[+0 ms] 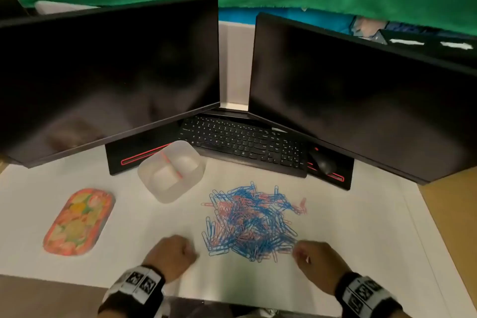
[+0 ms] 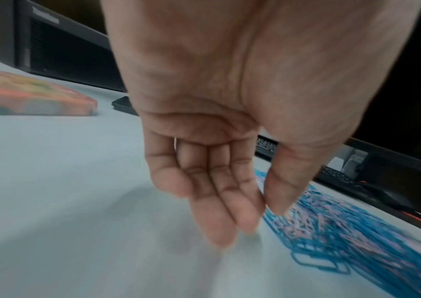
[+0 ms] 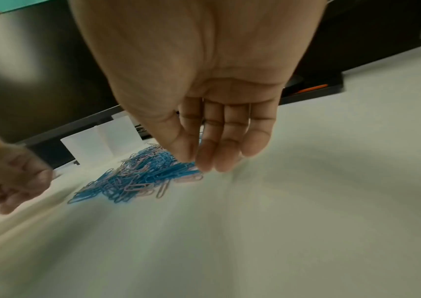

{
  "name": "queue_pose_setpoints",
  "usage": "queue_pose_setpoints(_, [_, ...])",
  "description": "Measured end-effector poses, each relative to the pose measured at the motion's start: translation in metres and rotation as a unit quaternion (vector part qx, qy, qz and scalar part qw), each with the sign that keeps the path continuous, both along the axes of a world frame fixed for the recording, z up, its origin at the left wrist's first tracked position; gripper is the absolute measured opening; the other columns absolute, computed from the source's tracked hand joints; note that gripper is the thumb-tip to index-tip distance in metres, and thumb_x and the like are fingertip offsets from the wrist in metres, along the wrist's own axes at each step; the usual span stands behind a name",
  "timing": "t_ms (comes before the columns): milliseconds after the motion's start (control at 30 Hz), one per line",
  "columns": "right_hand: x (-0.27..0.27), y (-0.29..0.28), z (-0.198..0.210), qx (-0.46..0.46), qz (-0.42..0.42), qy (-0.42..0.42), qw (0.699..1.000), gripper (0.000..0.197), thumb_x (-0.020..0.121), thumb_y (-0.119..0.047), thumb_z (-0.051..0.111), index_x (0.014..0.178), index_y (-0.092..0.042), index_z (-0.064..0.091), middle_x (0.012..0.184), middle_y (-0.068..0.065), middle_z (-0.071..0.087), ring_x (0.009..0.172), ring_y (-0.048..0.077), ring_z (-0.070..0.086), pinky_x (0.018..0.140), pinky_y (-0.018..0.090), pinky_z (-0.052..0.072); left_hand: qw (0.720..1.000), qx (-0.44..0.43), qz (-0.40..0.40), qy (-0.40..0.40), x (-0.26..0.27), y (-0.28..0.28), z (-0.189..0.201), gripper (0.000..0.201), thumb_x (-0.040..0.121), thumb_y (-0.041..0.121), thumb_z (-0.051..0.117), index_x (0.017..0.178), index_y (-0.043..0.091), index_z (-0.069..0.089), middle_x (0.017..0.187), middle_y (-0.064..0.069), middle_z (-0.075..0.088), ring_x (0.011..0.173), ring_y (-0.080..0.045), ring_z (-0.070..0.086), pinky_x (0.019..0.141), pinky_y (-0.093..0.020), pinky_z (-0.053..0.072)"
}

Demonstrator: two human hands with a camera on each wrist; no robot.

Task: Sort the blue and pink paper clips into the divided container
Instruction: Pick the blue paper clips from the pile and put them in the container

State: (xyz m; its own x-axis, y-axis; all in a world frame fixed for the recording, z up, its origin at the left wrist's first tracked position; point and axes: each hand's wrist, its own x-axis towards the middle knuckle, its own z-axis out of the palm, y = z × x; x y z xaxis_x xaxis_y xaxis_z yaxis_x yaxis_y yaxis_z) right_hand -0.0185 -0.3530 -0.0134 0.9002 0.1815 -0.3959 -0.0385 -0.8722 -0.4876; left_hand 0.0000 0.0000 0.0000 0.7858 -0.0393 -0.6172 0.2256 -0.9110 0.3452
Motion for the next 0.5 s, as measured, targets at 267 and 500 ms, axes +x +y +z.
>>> queue_pose_setpoints(267, [0.026,0.028,-0.004,-0.013,0.117,-0.065,0.991,0.022,0.089,-0.019,0.05,0.107,-0.021,0.062,0.104,-0.008,0.057,0.099,0.011,0.054,0.083,0.019,0.042,0.996,0.068,0.05,-0.027,0.028,-0.02,-0.012,0.036,0.077,0.057,0.064,0.084,0.023,0.066,0.088,0.002,0.067,0.083,-0.019,0.063,0.071,-0.026,0.048])
queue_pose_setpoints(500, [0.042,0.035,-0.008,-0.019,0.192,-0.062,0.979,0.023,0.092,-0.012,0.048,0.109,-0.013,0.063,0.108,0.002,0.062,0.102,0.018,0.053,0.087,0.026,0.044,0.994,0.076,0.063,-0.043,0.034,-0.021,-0.015,0.018,0.081,0.032,0.061,0.096,0.025,0.068,0.101,0.002,0.068,0.095,-0.022,0.063,0.075,-0.025,0.047])
